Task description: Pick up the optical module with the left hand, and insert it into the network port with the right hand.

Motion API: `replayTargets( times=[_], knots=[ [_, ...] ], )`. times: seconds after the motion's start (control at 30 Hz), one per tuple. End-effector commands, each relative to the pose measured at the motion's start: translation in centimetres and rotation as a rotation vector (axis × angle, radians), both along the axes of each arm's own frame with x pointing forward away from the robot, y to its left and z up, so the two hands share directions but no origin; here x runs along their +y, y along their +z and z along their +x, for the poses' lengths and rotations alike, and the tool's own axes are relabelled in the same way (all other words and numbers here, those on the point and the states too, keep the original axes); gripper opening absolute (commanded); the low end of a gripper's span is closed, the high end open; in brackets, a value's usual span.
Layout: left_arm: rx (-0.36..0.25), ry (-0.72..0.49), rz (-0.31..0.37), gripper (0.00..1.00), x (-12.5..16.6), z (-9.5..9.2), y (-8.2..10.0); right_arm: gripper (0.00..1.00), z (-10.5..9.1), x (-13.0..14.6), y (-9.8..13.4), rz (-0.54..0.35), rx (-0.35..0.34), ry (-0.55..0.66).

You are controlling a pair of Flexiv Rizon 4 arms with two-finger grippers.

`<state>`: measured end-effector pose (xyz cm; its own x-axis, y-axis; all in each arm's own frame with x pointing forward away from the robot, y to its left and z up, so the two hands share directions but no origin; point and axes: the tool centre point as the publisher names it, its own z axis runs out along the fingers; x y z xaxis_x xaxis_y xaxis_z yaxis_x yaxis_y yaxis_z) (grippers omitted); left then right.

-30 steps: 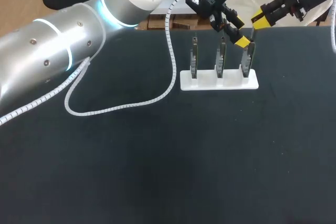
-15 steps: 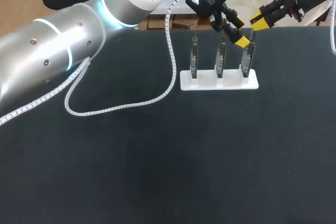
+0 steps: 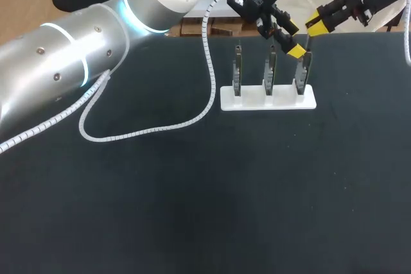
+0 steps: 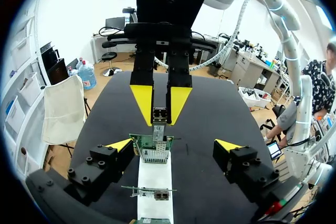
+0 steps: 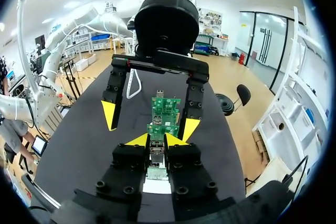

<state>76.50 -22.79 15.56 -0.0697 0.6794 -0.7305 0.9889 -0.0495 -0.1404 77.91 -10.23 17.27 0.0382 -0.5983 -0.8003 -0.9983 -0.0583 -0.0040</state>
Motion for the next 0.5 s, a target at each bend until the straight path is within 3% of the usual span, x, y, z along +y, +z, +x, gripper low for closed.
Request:
replayTargets(
  times=[0.03,0.5],
  knots=[
    [0.003,-0.005,0.003,1.0,-0.1,0.32,0.02,0.0,-0.37,0.04,-0.01,-0.005,-0.005,-0.016],
    [0.003,-0.005,0.003,1.0,-0.1,0.32,0.02,0.0,-0.54,0.2,-0.06,-0.017,-0.009,-0.032]
  ],
)
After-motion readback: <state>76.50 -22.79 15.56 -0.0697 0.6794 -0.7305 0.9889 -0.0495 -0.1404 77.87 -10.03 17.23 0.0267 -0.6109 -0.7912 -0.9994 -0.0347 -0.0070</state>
